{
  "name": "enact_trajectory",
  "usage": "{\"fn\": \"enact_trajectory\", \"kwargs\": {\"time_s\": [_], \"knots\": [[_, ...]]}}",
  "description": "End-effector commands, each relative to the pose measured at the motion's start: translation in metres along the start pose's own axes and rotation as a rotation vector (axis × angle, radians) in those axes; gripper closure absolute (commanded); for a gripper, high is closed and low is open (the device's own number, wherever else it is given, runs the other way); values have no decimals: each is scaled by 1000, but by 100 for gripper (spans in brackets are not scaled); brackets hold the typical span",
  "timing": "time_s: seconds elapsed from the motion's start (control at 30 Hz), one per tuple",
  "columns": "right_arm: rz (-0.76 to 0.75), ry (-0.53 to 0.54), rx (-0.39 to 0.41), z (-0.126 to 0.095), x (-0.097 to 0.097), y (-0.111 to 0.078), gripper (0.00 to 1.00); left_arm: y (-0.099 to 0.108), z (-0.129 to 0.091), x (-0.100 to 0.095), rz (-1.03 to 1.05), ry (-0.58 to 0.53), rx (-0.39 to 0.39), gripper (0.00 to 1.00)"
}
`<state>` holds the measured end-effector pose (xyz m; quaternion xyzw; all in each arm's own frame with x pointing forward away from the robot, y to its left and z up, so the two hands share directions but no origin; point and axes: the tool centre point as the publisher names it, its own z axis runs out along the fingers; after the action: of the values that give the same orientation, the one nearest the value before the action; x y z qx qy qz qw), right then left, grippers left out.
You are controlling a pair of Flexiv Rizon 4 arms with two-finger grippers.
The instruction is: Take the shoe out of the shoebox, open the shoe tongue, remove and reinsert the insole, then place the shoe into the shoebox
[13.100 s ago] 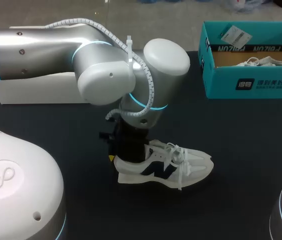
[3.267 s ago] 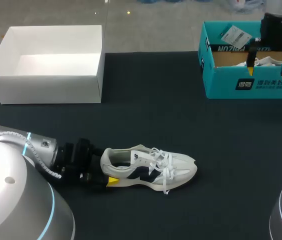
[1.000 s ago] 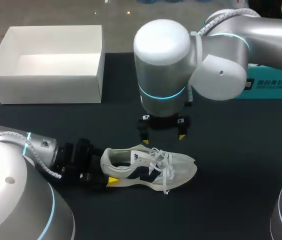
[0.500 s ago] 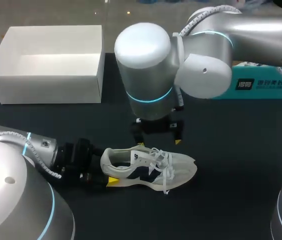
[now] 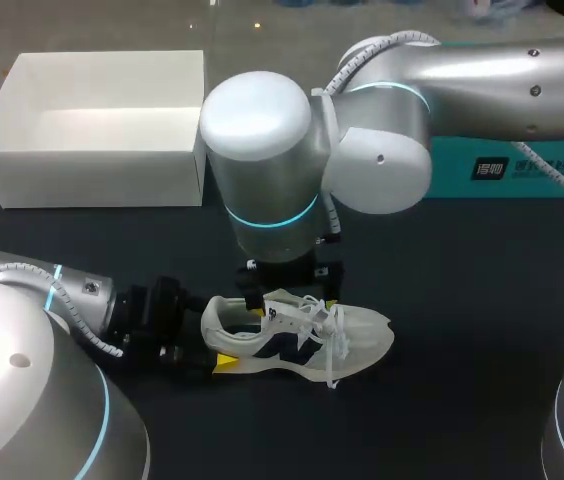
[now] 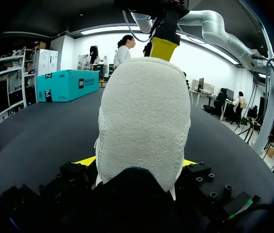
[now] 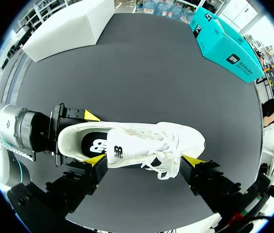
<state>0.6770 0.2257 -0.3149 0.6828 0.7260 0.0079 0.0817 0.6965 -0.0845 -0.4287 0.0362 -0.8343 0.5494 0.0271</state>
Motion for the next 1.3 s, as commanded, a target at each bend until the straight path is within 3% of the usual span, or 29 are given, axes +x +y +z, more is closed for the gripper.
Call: {"fn": "enact_trajectory", "kwargs": {"time_s": [0.03, 0.2, 0.4, 0.5, 0.63, 0.67, 0.7, 0.87, 1.13, 1.23, 1.3], "knots": [[230, -110, -69, 5, 43, -16, 0, 2, 1, 0, -1, -3, -3, 100], [218, -137, -65, 15, 55, -15, 0, 2, 1, 0, -1, -3, -3, 100], [266, -190, -72, 24, 48, -9, 0, 2, 1, 0, -1, -3, -3, 100], [286, -223, -65, 27, 43, -5, 26, 2, 1, 0, -1, -3, -3, 100], [329, -264, -57, 28, 34, 1, 33, 2, 1, 0, -1, -3, -3, 100], [339, -272, -58, 27, 31, 1, 45, 2, 1, 0, -1, -3, -3, 100], [350, -285, -58, 27, 28, 2, 49, 2, 1, 0, -1, -3, -3, 100], [386, -321, -51, 28, 13, 7, 47, 2, 1, 0, -1, -3, -3, 100], [418, -353, -60, 21, -9, 18, 53, 2, 1, 0, -1, -3, -3, 100], [420, -353, -57, 20, -14, 22, 63, 2, 1, 0, -1, -3, -3, 100], [420, -350, -52, 20, -16, 23, 82, 2, 1, 0, -1, -3, -3, 100]]}}
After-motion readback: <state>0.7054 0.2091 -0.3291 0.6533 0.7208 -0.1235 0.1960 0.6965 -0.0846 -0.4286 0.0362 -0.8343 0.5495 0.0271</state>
